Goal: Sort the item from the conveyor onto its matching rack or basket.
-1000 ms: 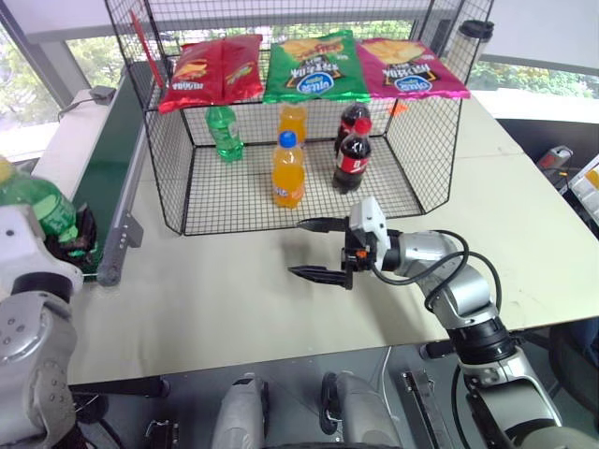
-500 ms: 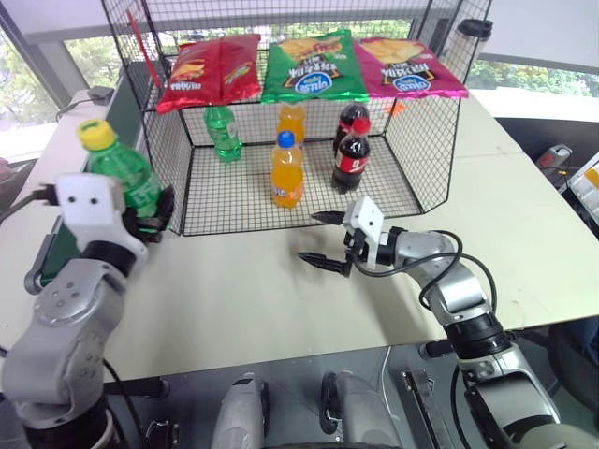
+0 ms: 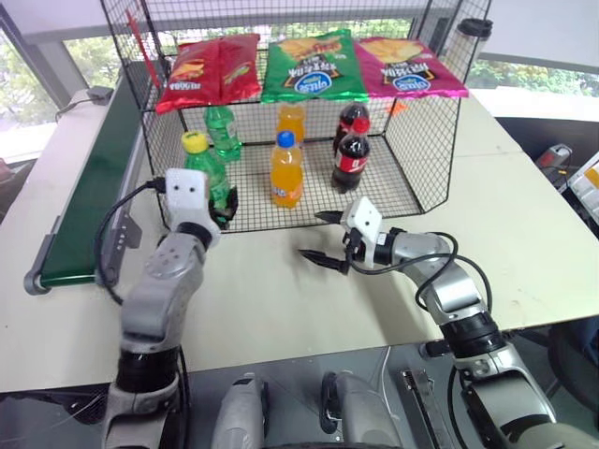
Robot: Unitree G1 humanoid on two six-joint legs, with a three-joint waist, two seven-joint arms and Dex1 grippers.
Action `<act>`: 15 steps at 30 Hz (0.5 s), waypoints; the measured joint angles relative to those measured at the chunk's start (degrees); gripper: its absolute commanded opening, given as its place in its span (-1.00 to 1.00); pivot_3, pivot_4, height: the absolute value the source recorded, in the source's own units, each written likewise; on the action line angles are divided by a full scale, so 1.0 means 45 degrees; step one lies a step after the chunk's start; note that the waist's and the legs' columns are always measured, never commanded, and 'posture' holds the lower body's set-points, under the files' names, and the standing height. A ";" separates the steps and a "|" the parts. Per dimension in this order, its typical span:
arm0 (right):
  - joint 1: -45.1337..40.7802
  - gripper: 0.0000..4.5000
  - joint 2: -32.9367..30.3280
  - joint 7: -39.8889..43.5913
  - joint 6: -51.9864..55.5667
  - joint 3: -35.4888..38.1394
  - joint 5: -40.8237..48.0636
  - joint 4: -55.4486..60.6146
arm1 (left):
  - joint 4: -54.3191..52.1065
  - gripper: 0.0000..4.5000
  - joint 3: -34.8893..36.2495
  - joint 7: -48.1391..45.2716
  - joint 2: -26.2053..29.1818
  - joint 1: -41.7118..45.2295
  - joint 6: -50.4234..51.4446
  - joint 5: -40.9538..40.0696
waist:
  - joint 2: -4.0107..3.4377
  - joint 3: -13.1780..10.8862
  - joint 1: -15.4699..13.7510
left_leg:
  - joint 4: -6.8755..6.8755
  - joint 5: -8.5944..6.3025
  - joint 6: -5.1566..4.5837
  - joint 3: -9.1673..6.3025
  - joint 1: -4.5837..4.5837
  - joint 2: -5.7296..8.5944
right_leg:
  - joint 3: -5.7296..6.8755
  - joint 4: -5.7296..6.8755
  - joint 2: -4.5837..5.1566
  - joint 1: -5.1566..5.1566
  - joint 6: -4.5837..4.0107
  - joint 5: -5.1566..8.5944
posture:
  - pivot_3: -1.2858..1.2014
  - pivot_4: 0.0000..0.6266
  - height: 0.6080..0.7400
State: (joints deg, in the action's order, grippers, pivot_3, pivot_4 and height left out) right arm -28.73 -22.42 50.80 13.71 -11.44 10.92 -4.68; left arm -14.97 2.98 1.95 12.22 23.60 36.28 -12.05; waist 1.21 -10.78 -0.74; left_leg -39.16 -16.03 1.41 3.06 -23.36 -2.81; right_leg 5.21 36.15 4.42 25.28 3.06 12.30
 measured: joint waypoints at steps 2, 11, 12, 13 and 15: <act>-0.0007 1.00 -0.0012 -0.0014 0.0054 0.0004 0.0001 0.0010 | 0.1121 0.23 -0.0032 0.0049 -0.0139 0.0526 -0.0510 0.0348 | 0.0000 0.0000 0.0011 | 0.0001 0.0000 0.0000 0.0001 0.0000 0.0000 | 0.0000 0.0001 0.0000 0.0001 0.0001 0.0000 | 0.03 -0.52 1.00; -0.0019 1.00 -0.0014 -0.0408 0.0304 0.0010 -0.0103 0.0022 | 0.4093 0.23 -0.0005 0.0144 -0.0608 0.1434 -0.2083 0.1130 | 0.0000 0.0000 0.0005 | 0.0001 0.0000 0.0000 0.0006 -0.0001 0.0000 | 0.0001 0.0000 0.0002 0.0001 0.0004 -0.0001 | 0.03 -0.52 1.00; -0.0019 1.00 -0.0016 -0.0468 0.0317 0.0011 -0.0135 0.0021 | 0.4447 0.23 -0.0003 0.0117 -0.0626 0.1465 -0.2323 0.1199 | 0.0000 0.0000 0.0005 | 0.0001 0.0000 0.0000 0.0007 -0.0001 0.0000 | 0.0002 0.0001 0.0002 0.0001 0.0004 -0.0001 | 0.03 -0.52 1.00; -0.0019 1.00 -0.0017 -0.0478 0.0325 0.0010 -0.0139 0.0021 | 0.4595 0.23 -0.0003 0.0109 -0.0632 0.1468 -0.2402 0.1218 | 0.0000 0.0000 0.0007 | 0.0001 0.0000 0.0000 0.0006 -0.0001 -0.0001 | 0.0001 0.0001 0.0002 0.0002 0.0004 -0.0001 | 0.03 -0.52 1.00; -0.0023 1.00 -0.0014 -0.0487 0.0377 0.0010 -0.0138 0.0021 | 0.5150 0.23 0.0014 0.0079 -0.0681 0.1567 -0.2704 0.1289 | 0.0000 0.0000 0.0005 | 0.0000 0.0000 0.0000 0.0006 -0.0001 -0.0001 | 0.0002 0.0002 0.0002 0.0002 0.0004 -0.0002 | 0.03 -0.52 1.00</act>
State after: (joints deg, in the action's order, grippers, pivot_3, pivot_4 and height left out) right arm -28.83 -22.48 48.61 15.41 -11.39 10.29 -4.58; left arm 8.20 3.04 2.31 9.16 30.66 24.11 -6.25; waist 1.21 -10.78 -0.72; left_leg -39.16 -16.03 1.41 3.08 -23.37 -2.82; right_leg 5.22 36.16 4.43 25.29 3.08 12.30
